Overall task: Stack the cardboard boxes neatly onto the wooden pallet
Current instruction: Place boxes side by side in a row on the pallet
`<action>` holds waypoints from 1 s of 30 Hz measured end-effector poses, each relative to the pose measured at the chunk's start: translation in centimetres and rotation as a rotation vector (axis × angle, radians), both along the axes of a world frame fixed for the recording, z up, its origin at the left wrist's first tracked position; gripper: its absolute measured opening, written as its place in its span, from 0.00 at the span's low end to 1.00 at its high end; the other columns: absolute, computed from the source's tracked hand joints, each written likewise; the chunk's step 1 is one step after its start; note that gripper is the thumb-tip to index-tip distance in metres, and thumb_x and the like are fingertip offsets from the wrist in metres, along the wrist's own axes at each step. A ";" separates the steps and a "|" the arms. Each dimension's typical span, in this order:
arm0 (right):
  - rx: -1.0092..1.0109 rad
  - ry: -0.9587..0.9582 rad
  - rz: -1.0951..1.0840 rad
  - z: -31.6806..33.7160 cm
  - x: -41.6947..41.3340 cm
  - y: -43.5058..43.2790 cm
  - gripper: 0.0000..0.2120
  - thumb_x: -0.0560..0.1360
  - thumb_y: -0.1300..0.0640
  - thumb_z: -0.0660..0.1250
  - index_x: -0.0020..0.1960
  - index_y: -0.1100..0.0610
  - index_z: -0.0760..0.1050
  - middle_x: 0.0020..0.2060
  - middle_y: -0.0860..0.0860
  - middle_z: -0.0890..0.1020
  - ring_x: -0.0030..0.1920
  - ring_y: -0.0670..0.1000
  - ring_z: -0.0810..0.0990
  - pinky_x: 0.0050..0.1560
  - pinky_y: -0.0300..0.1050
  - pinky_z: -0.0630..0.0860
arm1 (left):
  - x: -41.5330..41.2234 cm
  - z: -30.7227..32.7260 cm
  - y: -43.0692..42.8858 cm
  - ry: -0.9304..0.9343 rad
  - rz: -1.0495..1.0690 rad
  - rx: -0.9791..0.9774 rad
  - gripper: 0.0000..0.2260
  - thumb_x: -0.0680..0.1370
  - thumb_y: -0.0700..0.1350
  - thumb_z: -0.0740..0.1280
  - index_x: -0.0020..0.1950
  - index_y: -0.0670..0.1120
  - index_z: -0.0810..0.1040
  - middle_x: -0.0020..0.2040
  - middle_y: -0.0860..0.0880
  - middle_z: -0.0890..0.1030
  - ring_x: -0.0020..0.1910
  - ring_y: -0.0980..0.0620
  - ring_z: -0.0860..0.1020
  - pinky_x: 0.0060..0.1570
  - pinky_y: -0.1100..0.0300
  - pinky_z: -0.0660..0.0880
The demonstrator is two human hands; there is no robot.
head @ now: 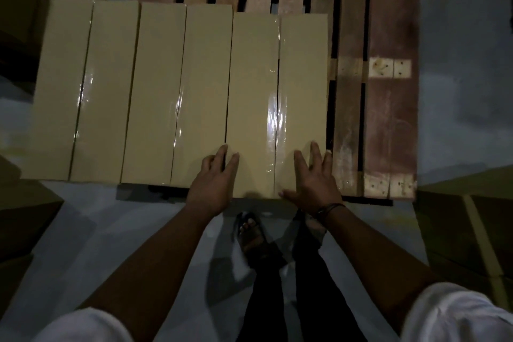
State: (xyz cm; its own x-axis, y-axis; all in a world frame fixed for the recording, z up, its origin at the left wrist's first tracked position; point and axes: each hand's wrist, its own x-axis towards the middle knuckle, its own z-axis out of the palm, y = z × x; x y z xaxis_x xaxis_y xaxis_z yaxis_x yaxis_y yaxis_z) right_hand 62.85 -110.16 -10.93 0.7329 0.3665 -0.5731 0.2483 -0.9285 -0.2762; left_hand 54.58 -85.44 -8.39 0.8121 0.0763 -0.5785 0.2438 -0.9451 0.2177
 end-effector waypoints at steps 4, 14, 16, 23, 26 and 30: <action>-0.057 -0.002 0.020 0.7 -1.1 0.4 0.53 0.70 0.33 0.71 0.80 0.47 0.42 0.79 0.54 0.33 0.77 0.68 0.34 0.70 0.71 0.62 | -1.1 -0.2 1.0 -0.036 -0.112 0.062 0.44 0.75 0.37 0.72 0.83 0.50 0.49 0.83 0.47 0.42 0.77 0.39 0.52 0.65 0.45 0.74; -0.033 0.057 -0.053 2.0 -4.2 -0.3 0.43 0.73 0.40 0.72 0.78 0.48 0.53 0.80 0.56 0.44 0.78 0.68 0.44 0.74 0.66 0.59 | -4.8 0.3 2.8 -0.065 -0.196 0.102 0.38 0.76 0.38 0.70 0.82 0.47 0.55 0.83 0.46 0.50 0.79 0.39 0.55 0.74 0.47 0.63; -0.010 0.044 -0.046 1.7 -4.6 -0.8 0.39 0.73 0.41 0.72 0.76 0.49 0.58 0.80 0.57 0.47 0.77 0.68 0.48 0.75 0.64 0.59 | -5.2 0.2 2.7 -0.079 -0.184 0.108 0.41 0.75 0.41 0.74 0.82 0.47 0.56 0.83 0.46 0.52 0.79 0.40 0.57 0.74 0.46 0.64; 0.072 -0.111 -0.136 -1.3 -8.4 -1.6 0.35 0.78 0.43 0.67 0.80 0.47 0.54 0.81 0.55 0.47 0.78 0.70 0.49 0.76 0.63 0.56 | -6.7 -2.2 1.0 -0.298 -0.186 0.209 0.35 0.74 0.51 0.76 0.76 0.42 0.67 0.75 0.41 0.69 0.71 0.40 0.69 0.69 0.47 0.69; 0.109 -0.200 -0.154 -2.6 -10.1 -2.2 0.32 0.80 0.46 0.65 0.80 0.46 0.56 0.81 0.55 0.49 0.76 0.71 0.52 0.75 0.64 0.59 | -6.9 -2.6 0.9 -0.336 -0.172 0.197 0.33 0.75 0.48 0.75 0.76 0.41 0.67 0.75 0.41 0.69 0.71 0.39 0.69 0.67 0.46 0.70; 0.167 -0.314 -0.176 -3.4 -10.0 -2.4 0.26 0.81 0.52 0.64 0.77 0.47 0.63 0.80 0.56 0.55 0.73 0.69 0.60 0.72 0.61 0.65 | -6.2 -2.9 1.4 -0.367 -0.187 0.234 0.28 0.75 0.49 0.74 0.73 0.43 0.71 0.73 0.41 0.72 0.64 0.39 0.75 0.59 0.46 0.76</action>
State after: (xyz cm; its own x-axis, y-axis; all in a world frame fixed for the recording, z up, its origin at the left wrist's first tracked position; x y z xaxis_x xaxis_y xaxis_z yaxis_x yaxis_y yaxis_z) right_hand 52.80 -112.61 -14.29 0.9229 0.2894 -0.2541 0.1862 -0.9128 -0.3633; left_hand 48.35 -84.04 -11.34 0.9719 0.0033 -0.2352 0.0117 -0.9994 0.0341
